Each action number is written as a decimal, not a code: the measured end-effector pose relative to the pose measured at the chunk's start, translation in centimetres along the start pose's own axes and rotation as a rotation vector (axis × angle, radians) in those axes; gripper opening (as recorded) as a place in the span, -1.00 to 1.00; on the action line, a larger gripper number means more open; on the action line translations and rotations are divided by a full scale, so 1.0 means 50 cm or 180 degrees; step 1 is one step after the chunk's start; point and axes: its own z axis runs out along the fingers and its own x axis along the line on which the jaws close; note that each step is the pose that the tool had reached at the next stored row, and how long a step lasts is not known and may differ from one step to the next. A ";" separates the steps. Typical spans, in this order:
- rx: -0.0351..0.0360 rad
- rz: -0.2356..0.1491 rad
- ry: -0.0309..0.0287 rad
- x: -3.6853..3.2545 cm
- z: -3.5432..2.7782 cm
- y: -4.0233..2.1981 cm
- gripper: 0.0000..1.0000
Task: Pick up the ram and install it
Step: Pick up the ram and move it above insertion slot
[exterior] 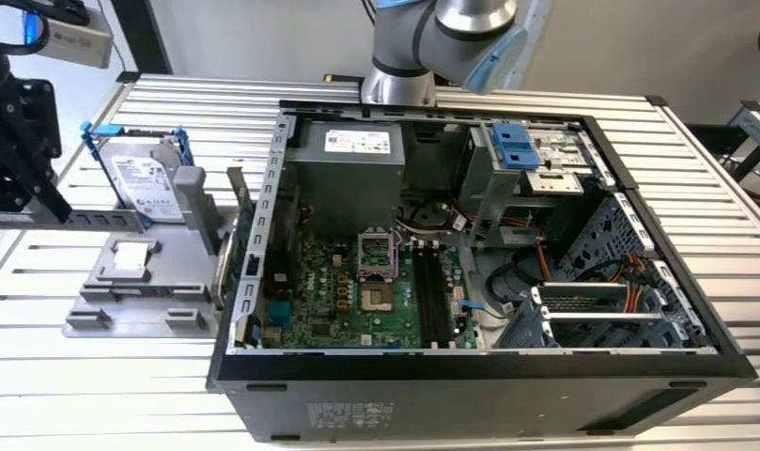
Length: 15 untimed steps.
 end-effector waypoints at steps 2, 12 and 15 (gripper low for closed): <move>0.0000 0.0000 0.0000 0.000 -0.008 0.000 -1.00; -0.0002 0.0000 0.0000 -0.001 -0.024 -0.005 -1.00; -0.0019 0.0001 0.0001 -0.002 -0.024 -0.026 -1.00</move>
